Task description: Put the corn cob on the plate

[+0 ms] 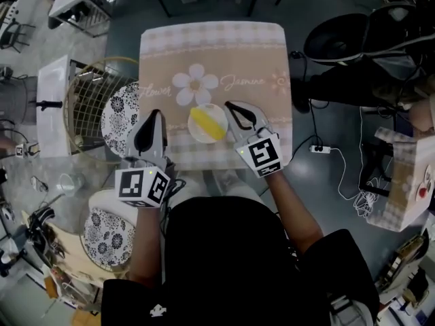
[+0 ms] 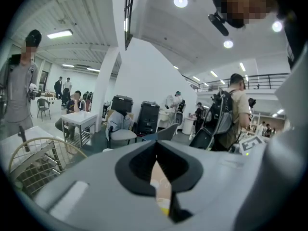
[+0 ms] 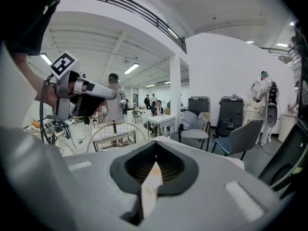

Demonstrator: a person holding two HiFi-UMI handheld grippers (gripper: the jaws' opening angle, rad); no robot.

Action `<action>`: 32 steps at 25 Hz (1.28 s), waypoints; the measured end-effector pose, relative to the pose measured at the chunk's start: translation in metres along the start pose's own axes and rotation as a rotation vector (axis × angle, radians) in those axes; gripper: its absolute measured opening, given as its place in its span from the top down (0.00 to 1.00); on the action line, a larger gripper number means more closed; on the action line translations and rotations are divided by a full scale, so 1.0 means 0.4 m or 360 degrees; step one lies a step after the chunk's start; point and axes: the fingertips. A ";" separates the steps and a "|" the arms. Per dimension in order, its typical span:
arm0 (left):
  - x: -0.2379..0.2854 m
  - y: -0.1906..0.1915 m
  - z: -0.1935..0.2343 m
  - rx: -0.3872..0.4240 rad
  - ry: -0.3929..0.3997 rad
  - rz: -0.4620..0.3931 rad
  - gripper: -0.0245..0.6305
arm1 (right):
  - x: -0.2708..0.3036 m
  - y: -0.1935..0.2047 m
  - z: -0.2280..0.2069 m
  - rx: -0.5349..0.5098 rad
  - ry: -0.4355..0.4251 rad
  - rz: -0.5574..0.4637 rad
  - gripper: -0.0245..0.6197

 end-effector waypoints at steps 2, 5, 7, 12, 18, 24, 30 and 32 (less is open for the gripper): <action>-0.009 0.012 0.002 -0.0012 -0.0031 -0.0006 0.95 | -0.002 -0.012 0.003 -0.0018 -0.0014 -0.0016 0.96; -0.019 0.020 0.002 -0.0019 -0.0055 -0.0007 0.95 | -0.007 -0.029 0.002 -0.0015 -0.0029 -0.0039 0.96; -0.026 0.025 0.004 -0.0016 -0.0064 0.0001 0.95 | -0.013 -0.041 0.002 -0.0007 -0.0029 -0.0051 0.96; -0.047 0.004 0.009 0.0021 -0.0081 -0.0025 0.95 | -0.035 -0.084 0.002 0.0019 -0.0010 -0.0102 0.96; -0.076 0.005 0.005 0.0055 -0.0055 -0.0047 0.95 | -0.070 -0.129 0.023 0.0026 0.0030 -0.0170 0.96; -0.124 -0.002 0.004 0.0115 -0.0009 -0.0082 0.95 | -0.097 -0.151 0.074 0.0015 0.0088 -0.0182 0.96; -0.178 0.004 0.001 0.0205 0.0030 -0.0094 0.95 | -0.142 -0.187 0.128 0.0008 0.0157 -0.0219 0.96; -0.196 0.005 -0.003 0.0232 0.0051 -0.0106 0.95 | -0.161 -0.198 0.146 0.0006 0.0184 -0.0241 0.96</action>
Point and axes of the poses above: the fingertips, and each gripper's own axes: x forward along the fingers, z to its left, y out of its underside, and after that the axes turned 15 degrees about z, right-handed
